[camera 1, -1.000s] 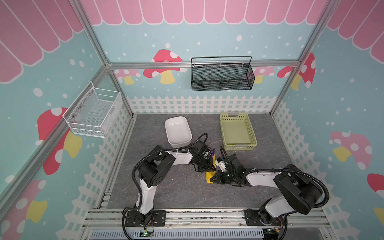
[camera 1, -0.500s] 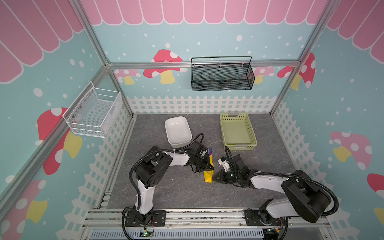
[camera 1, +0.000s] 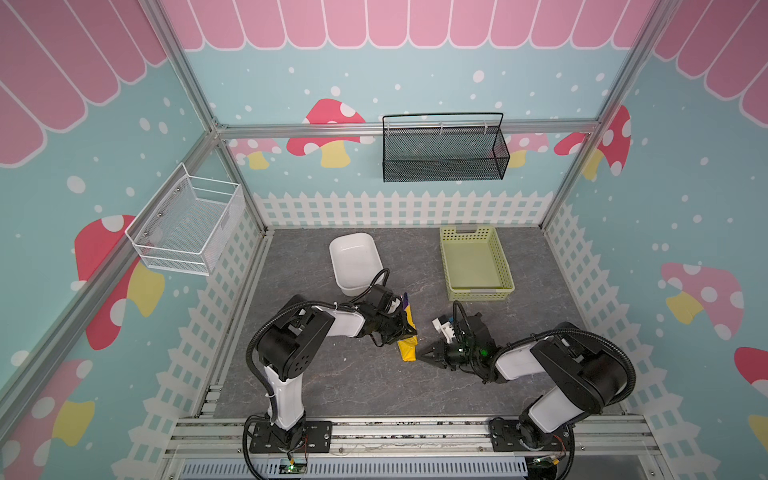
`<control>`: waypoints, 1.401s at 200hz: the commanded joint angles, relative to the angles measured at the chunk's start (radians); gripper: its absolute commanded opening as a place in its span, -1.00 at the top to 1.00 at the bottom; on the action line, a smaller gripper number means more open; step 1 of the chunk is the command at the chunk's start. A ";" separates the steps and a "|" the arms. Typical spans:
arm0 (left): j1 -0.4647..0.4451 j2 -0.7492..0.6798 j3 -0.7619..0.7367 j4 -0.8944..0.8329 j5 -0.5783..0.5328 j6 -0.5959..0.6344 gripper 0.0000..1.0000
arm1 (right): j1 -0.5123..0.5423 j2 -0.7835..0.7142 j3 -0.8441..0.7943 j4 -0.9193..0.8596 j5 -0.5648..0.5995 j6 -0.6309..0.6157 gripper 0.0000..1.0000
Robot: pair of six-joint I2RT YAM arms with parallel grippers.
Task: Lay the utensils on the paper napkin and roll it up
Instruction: 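Press the napkin end against the roll with the right gripper while the left holds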
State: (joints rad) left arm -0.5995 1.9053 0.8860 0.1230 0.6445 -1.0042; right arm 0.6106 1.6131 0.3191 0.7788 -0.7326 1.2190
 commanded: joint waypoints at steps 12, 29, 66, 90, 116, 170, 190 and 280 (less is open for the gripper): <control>0.010 0.000 -0.027 -0.022 -0.077 -0.033 1.00 | 0.011 0.053 0.033 0.068 -0.028 0.030 0.95; 0.010 -0.004 -0.027 -0.022 -0.078 -0.034 1.00 | 0.012 0.080 0.052 0.065 -0.033 0.026 0.95; 0.009 -0.008 -0.030 -0.021 -0.078 -0.037 1.00 | 0.023 0.137 0.096 0.065 -0.044 0.021 0.95; 0.009 -0.009 -0.028 -0.020 -0.078 -0.038 1.00 | 0.027 0.170 0.118 0.064 -0.055 0.019 0.96; 0.007 -0.011 -0.024 -0.024 -0.074 -0.036 1.00 | 0.028 0.200 0.134 0.052 -0.061 0.010 0.95; -0.025 -0.018 0.077 -0.201 -0.062 0.083 1.00 | 0.028 0.204 0.187 -0.188 -0.028 -0.123 0.96; -0.040 -0.014 0.127 -0.292 -0.062 0.146 1.00 | 0.027 0.193 0.211 -0.294 0.005 -0.182 0.96; -0.080 0.101 0.296 -0.461 -0.004 0.291 1.00 | 0.028 0.170 0.201 -0.325 0.034 -0.211 0.97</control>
State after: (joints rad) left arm -0.6624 1.9617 1.1473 -0.2893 0.6071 -0.7563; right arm 0.6357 1.7805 0.5369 0.5491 -0.7616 1.0245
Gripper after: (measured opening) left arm 0.051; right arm 0.047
